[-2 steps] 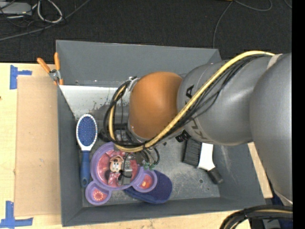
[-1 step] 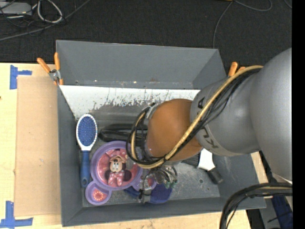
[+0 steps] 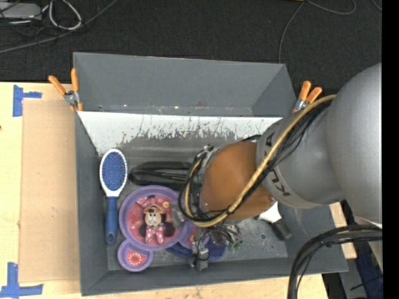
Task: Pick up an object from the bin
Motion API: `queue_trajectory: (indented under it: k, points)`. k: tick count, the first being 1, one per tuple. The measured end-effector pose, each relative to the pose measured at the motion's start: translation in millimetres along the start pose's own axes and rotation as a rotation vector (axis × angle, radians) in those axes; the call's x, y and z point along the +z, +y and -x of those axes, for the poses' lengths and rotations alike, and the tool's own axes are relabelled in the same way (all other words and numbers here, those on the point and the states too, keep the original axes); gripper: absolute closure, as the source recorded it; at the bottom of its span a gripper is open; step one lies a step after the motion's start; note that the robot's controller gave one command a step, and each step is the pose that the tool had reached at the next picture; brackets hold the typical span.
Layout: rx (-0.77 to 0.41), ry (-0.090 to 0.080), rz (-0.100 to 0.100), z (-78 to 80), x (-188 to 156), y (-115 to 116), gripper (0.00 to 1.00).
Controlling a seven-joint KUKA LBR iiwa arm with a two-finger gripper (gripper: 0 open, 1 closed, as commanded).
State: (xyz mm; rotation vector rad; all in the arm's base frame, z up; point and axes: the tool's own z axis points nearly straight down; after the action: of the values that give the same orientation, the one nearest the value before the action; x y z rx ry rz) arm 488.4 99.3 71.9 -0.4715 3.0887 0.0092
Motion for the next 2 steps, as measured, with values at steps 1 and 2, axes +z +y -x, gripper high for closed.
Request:
queue_trajectory:
  k: [1,2]
  points:
    - [0.068,-0.005,-0.002,-6.9,-1.9,-1.6,0.0]
    - [0.012,-0.004,0.0,0.4,-1.6,0.4,0.0]
